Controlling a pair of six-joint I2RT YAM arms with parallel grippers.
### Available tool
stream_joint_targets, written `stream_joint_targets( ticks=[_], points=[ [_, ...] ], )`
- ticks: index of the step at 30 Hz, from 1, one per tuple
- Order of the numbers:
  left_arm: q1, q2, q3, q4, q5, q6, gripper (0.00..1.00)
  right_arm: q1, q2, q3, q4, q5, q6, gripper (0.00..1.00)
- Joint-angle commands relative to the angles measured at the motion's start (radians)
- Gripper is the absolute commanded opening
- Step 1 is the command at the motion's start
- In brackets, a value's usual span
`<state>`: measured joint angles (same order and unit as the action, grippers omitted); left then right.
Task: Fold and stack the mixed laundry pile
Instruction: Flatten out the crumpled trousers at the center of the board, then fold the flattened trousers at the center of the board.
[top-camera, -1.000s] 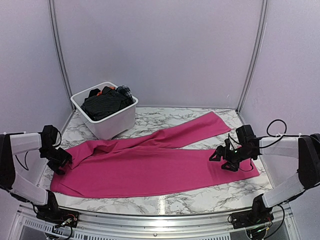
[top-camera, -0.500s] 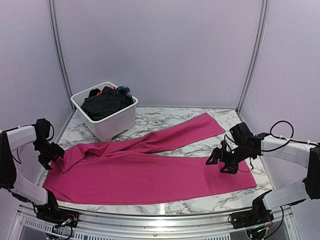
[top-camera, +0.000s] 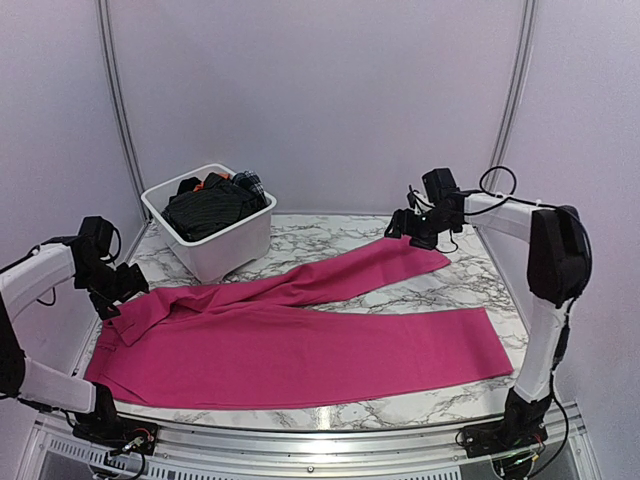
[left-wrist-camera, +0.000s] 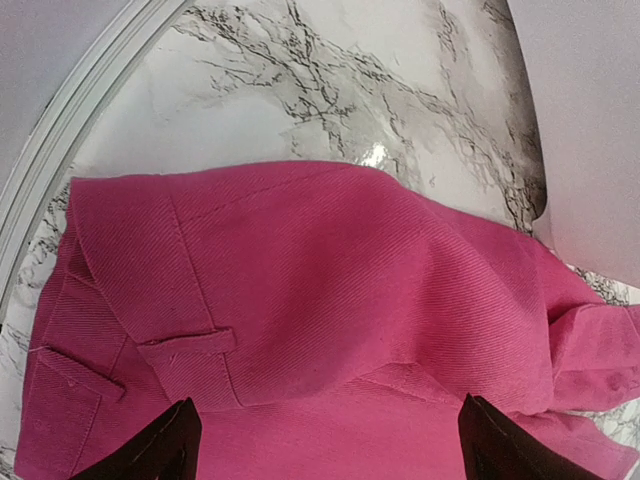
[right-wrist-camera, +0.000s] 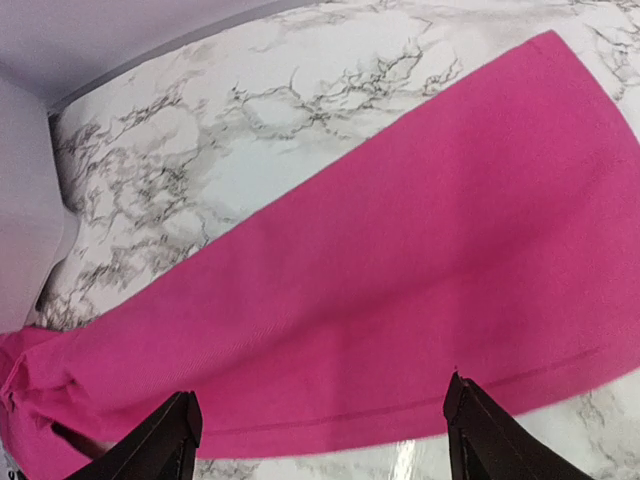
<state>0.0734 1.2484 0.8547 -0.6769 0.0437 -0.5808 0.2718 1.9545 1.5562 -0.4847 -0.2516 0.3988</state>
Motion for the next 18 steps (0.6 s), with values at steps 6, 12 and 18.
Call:
stream_joint_targets(
  ticks=[6,12,18],
  points=[
    [-0.022,-0.002,0.006,0.017,0.050,0.027,0.92,-0.030,0.274,0.196,0.003,-0.019,-0.036,0.78],
    [-0.023,0.023,0.026,0.016,0.047,0.022,0.93,-0.121,0.265,0.002,-0.009,-0.017,0.057,0.77],
    [-0.030,0.032,0.023,0.018,0.039,0.015,0.94,-0.255,0.047,-0.421,0.076,-0.024,0.165,0.77]
  ],
)
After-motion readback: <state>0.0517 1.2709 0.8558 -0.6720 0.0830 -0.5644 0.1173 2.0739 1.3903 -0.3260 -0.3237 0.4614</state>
